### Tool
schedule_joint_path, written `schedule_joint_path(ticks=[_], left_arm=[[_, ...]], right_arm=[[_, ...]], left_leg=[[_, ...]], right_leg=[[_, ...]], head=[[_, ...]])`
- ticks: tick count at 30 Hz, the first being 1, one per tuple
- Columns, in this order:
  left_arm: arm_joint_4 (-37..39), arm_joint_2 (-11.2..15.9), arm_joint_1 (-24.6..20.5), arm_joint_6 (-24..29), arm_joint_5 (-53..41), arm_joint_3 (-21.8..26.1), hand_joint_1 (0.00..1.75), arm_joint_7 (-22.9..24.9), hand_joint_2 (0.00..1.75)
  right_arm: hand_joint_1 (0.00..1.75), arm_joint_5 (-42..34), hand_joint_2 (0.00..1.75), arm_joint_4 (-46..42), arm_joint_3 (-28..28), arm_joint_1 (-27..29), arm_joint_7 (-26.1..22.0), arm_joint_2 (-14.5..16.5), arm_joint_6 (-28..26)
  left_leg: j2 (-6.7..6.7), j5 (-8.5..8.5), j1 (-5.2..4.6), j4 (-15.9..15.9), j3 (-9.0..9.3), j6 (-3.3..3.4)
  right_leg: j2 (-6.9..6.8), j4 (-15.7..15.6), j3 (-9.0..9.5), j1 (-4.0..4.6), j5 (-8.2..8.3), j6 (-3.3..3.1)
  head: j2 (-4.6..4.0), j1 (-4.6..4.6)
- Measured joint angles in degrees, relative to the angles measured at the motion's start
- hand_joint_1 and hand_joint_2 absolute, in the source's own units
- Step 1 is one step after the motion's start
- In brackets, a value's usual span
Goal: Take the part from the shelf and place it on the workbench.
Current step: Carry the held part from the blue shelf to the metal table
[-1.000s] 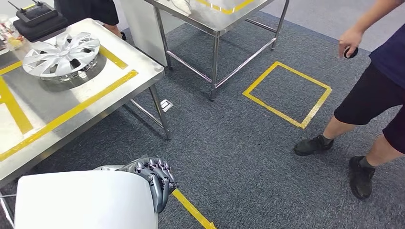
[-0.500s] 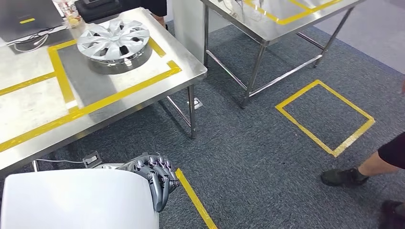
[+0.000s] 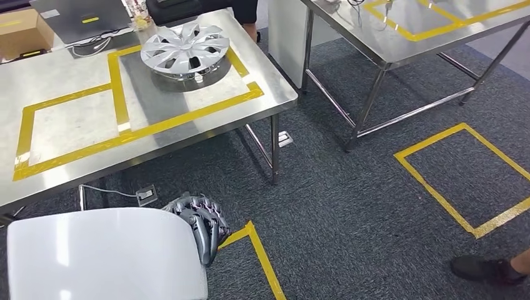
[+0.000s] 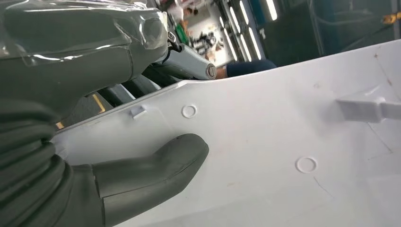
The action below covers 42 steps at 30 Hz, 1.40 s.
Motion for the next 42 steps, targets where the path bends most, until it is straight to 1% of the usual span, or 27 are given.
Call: schedule_joint_path(ticks=[1,2,3,5,7,8,9,10,12,14,16,17,18,20,21,23,24,26,28,30,32,33,34,36,37,39,42], left_arm=[[0.0,0.0,0.0,-0.8,0.0,-0.1,1.75,-0.1,1.75],[0.0,0.0,0.0,-1.2,-0.2,-0.2,1.75,-0.3,1.75],[0.0,0.0,0.0,-1.4,-0.5,-0.3,1.75,-0.5,1.75],[-0.3,-0.1,-0.2,-1.6,-1.0,-0.4,1.75,-0.7,1.75],[-0.7,-0.2,-0.4,-1.6,-1.3,-0.4,1.75,-0.7,1.75],[-0.8,-0.2,-0.5,-1.5,-1.4,-0.4,1.75,-0.7,1.75],[-1.0,-0.2,-0.5,-1.4,-1.4,-0.4,1.75,-0.7,1.75],[-1.1,-0.1,-0.5,-1.4,-1.5,-0.5,1.75,-0.7,1.75],[-1.5,-0.2,-0.6,-1.2,-1.5,-0.5,1.75,-0.7,1.75],[-1.6,-0.3,-0.7,-1.2,-1.6,-0.5,1.75,-0.7,1.75],[-1.6,-0.3,-0.5,-1.2,-1.5,-0.6,1.75,-0.7,1.75],[-1.6,-0.3,-0.5,-1.2,-1.5,-0.6,1.75,-0.7,1.75],[-1.6,-0.3,-0.4,-1.2,-1.4,-0.6,1.75,-0.6,1.75],[-1.6,-0.3,-0.4,-1.3,-1.2,-0.7,1.75,-0.6,1.75],[-1.6,-0.3,-0.4,-1.3,-1.2,-0.7,1.75,-0.5,1.75],[-1.7,-0.3,-0.3,-1.3,-1.1,-0.7,1.75,-0.5,1.75],[-1.7,-0.3,-0.3,-1.3,-1.0,-0.6,1.75,-0.4,1.75],[-1.7,-0.1,-0.2,-1.2,-0.8,-0.6,1.75,-0.3,1.75],[-1.8,0.0,-0.2,-1.1,-0.5,-0.6,1.75,-0.1,1.75],[-1.8,0.0,-0.1,-1.1,-0.4,-0.6,1.75,0.0,1.75],[-1.8,0.1,-0.1,-1.1,-0.4,-0.6,1.75,0.0,1.75],[-1.8,0.1,0.0,-1.1,-0.4,-0.6,1.75,0.0,1.75],[-1.9,0.2,0.0,-1.1,-0.5,-0.6,1.75,0.0,1.75],[-2.0,0.2,0.0,-1.1,-0.7,-0.6,1.75,0.0,1.75],[-2.1,0.3,0.0,-1.1,-0.8,-0.6,1.75,0.0,1.75],[-2.3,0.4,0.0,-1.1,-0.9,-0.5,1.75,0.0,1.75],[-2.5,0.3,-0.1,-1.1,-1.0,-0.3,1.75,0.0,1.75]], right_arm=[[0.00,0.1,0.00,0.0,0.0,0.0,0.0,0.0,0.1],[0.00,0.1,0.00,0.0,0.0,-0.1,0.0,0.0,0.2],[0.00,0.2,0.00,0.0,0.0,-0.1,0.0,0.0,0.3],[0.00,0.1,0.00,0.1,0.0,-0.2,0.2,0.3,0.5],[0.00,0.0,0.00,0.2,0.0,-0.2,0.4,0.4,0.6],[0.00,0.0,0.00,0.2,0.0,-0.2,0.4,0.4,0.6],[0.00,0.0,0.00,0.2,0.0,-0.3,0.5,0.3,0.6],[0.00,0.0,0.00,0.2,0.0,-0.4,0.5,0.2,0.6],[0.00,0.0,0.00,0.2,0.1,-0.4,0.5,0.2,0.5],[0.00,0.0,0.00,0.2,0.1,-0.2,0.5,0.1,0.3],[0.00,-0.2,0.00,0.2,0.1,0.0,0.9,-0.1,-0.1],[0.00,-0.4,0.00,0.2,0.1,0.1,1.2,-0.1,-0.3],[0.00,-0.6,0.00,0.2,0.1,0.1,1.4,-0.2,-0.7],[0.00,-1.0,0.00,0.2,0.1,0.0,1.6,-0.2,-1.4],[0.00,-1.1,0.00,0.2,0.0,0.0,1.6,-0.3,-1.7],[0.00,-1.2,0.00,0.2,0.0,-0.2,1.7,-0.4,-2.1],[0.00,-1.3,0.00,0.2,0.0,-0.3,1.6,-0.5,-2.3],[0.00,-1.7,0.00,0.2,0.0,-0.4,1.5,-0.5,-3.1],[0.00,-2.1,0.00,0.2,0.0,-0.2,1.2,-0.4,-3.8],[0.00,-2.2,0.00,0.2,0.0,0.0,1.0,-0.5,-4.2],[0.00,-2.3,0.00,0.2,0.0,0.1,0.8,-0.5,-4.3],[0.00,-2.4,0.00,0.2,0.0,0.2,0.7,-0.5,-4.3],[0.00,-2.5,0.00,0.2,0.0,0.1,0.5,-0.5,-4.3],[0.00,-2.7,0.00,0.3,0.0,0.1,0.2,-0.5,-4.3],[0.00,-2.8,0.00,0.3,0.0,0.1,0.0,-0.4,-4.3],[0.00,-2.9,0.00,0.3,0.0,0.1,-0.2,-0.4,-4.3],[0.00,-3.1,0.00,0.3,0.0,0.1,-0.4,-0.4,-4.5]], left_leg=[[0.08,0.00,-0.03,1.3,-0.83,0.15],[0.22,1.16,-0.11,0.1,-0.32,0.48],[0.69,3.05,-0.35,-3.2,1.35,1.08],[3.76,6.11,-1.38,-11.2,5.66,2.96],[5.91,6.81,-2.37,-15.0,7.58,4.24],[5.57,6.77,-2.49,-15.2,7.58,4.41],[4.70,6.96,-2.53,-15.7,7.72,4.47],[3.80,7.39,-2.28,-16.5,8.18,4.38],[2.06,8.39,-1.55,-18.1,9.17,4.29],[0.28,8.88,-1.10,-18.6,9.47,4.25],[-1.54,8.87,-0.92,-18.5,9.40,4.10],[-2.35,8.79,-0.77,-18.4,9.40,3.93],[-3.09,8.63,-0.57,-18.1,9.41,3.64],[-4.26,8.03,-0.31,-17.3,9.28,2.70],[-4.65,7.71,-0.30,-16.8,9.10,2.20],[-5.05,7.40,-0.32,-16.3,8.77,1.42],[-5.17,7.33,-0.22,-16.3,8.66,1.15],[-3.79,6.60,-0.09,-15.3,8.19,0.61],[-1.31,3.81,0.00,-10.2,5.71,0.12],[-0.16,0.51,0.14,-2.4,1.75,-0.13],[0.00,0.37,0.17,0.7,-0.07,-0.07],[0.02,1.96,0.14,-1.3,0.79,0.15],[0.11,4.16,0.04,-5.2,2.67,0.55],[0.69,6.95,-0.41,-12.9,6.54,1.58],[0.96,7.24,-0.70,-14.8,7.48,1.97],[1.02,6.96,-1.08,-15.7,7.75,2.33],[0.63,7.74,-0.54,-17.6,9.19,2.98]], right_leg=[[-0.74,0.0,0.07,0.24,-0.11,-0.14],[-1.43,0.0,0.21,0.52,-0.25,-0.26],[-2.13,0.0,0.43,0.85,-0.41,-0.39],[-3.42,-0.1,0.94,1.43,-0.80,-0.49],[-4.71,-0.1,1.23,1.49,-1.12,-0.24],[-5.48,-0.2,1.37,1.53,-1.22,-0.03],[-6.29,-0.5,1.69,1.50,-1.29,0.17],[-6.16,-0.5,1.92,1.54,-1.45,0.36],[-2.97,2.2,0.87,1.29,-2.92,0.55],[0.75,9.3,-2.81,0.59,-5.70,0.71],[1.48,14.6,-5.91,-0.05,-6.98,1.54],[1.50,14.2,-6.06,-0.38,-6.25,2.27],[1.57,11.6,-5.11,-0.77,-4.61,3.18],[2.31,3.7,-1.83,-1.38,-0.99,4.53],[2.75,1.0,-0.63,-1.49,0.05,4.51],[3.20,0.0,-0.13,-1.17,0.29,3.48],[3.05,-0.1,-0.03,-1.18,0.32,2.89],[2.72,-0.2,0.09,-1.25,0.34,2.04],[2.35,-0.3,0.24,-1.22,0.24,1.30],[1.91,-0.2,0.30,-0.96,0.03,0.84],[1.48,-0.2,0.43,-0.70,-0.13,0.65],[1.35,-0.2,0.60,-0.55,-0.24,0.62],[1.26,-0.2,0.82,-0.40,-0.35,0.60],[1.15,-0.3,1.10,-0.18,-0.57,0.74],[1.06,-0.4,1.09,-0.12,-0.63,0.90],[0.79,-0.6,1.05,-0.04,-0.63,1.44],[0.65,1.2,0.34,0.09,-1.77,1.90]], head=[[0.00,-0.02],[0.00,-0.01],[0.00,-0.02],[0.00,0.18],[0.00,0.39],[0.00,0.43],[0.00,0.34],[0.00,0.36],[0.00,0.55],[0.00,0.87],[0.00,1.07],[0.00,1.10],[0.00,1.15],[0.00,1.32],[0.00,1.40],[0.00,1.48],[0.00,1.43],[0.00,1.28],[0.00,1.05],[0.00,0.92],[0.00,0.91],[0.00,0.91],[0.00,0.91],[0.00,0.99],[0.00,0.99],[0.00,0.94],[0.00,1.08]])
